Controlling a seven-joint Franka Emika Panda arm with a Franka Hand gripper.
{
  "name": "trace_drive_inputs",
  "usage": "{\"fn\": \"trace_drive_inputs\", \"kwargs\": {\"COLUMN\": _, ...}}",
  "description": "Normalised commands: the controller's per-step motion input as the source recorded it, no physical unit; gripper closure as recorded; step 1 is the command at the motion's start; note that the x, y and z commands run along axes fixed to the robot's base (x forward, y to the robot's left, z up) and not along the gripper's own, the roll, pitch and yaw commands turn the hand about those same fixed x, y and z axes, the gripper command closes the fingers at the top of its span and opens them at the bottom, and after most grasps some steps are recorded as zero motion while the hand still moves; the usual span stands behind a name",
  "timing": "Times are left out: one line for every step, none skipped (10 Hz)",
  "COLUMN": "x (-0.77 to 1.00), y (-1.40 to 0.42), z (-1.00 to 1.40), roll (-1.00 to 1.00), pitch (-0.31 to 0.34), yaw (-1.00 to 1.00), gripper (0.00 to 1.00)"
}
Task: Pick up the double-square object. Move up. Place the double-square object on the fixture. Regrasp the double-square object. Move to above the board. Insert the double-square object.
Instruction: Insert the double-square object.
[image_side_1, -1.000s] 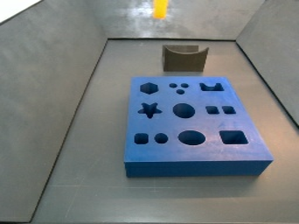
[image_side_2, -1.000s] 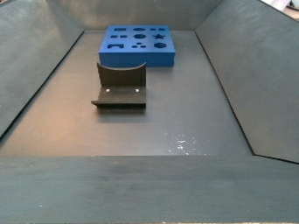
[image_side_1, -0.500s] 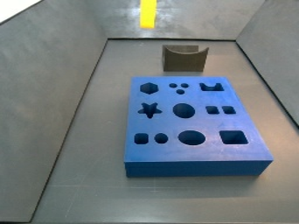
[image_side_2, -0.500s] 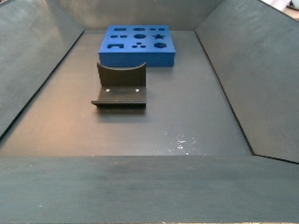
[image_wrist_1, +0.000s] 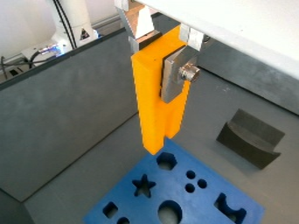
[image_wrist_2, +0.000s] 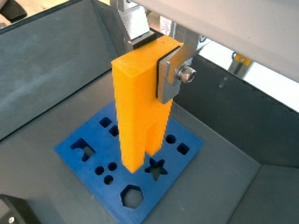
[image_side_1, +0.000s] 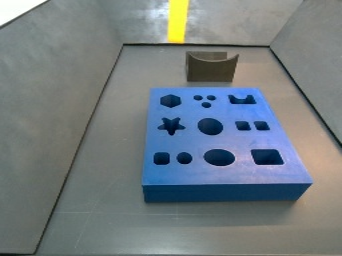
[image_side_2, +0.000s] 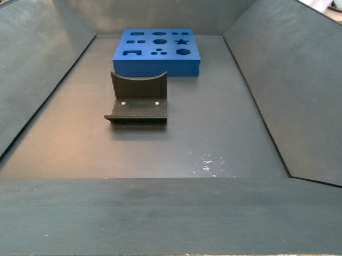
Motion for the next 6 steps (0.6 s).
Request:
{"fn": "trace_drive_inputs", "kwargs": {"x": 0.71, "y": 0.0, "z": -0.08, "roll": -0.05, "pitch": 0.004, "yaw": 0.0, "gripper": 1.0}}
{"fn": "trace_drive_inputs", "kwargs": {"x": 0.79, "y": 0.0, "z": -0.09, "roll": -0.07, "pitch": 0.001, "yaw": 0.0, "gripper": 1.0}}
{"fn": "trace_drive_inputs", "kwargs": {"x": 0.83, "y": 0.0, "z": -0.08, "roll": -0.05, "pitch": 0.0, "yaw": 0.0, "gripper": 1.0}}
{"fn": "trace_drive_inputs", "kwargs": {"x": 0.9, "y": 0.0, "z": -0.11, "roll": -0.04, "pitch": 0.0, "yaw": 0.0, "gripper": 1.0}}
{"fn": "trace_drive_inputs", "kwargs": {"x": 0.97, "y": 0.0, "z": -0.17, "roll": -0.02, "pitch": 0.0, "yaw": 0.0, "gripper": 1.0}}
{"fn": "trace_drive_inputs", "kwargs": {"x": 1.0, "y": 0.0, "z": -0.17, "roll": 0.0, "pitch": 0.0, "yaw": 0.0, "gripper": 1.0}}
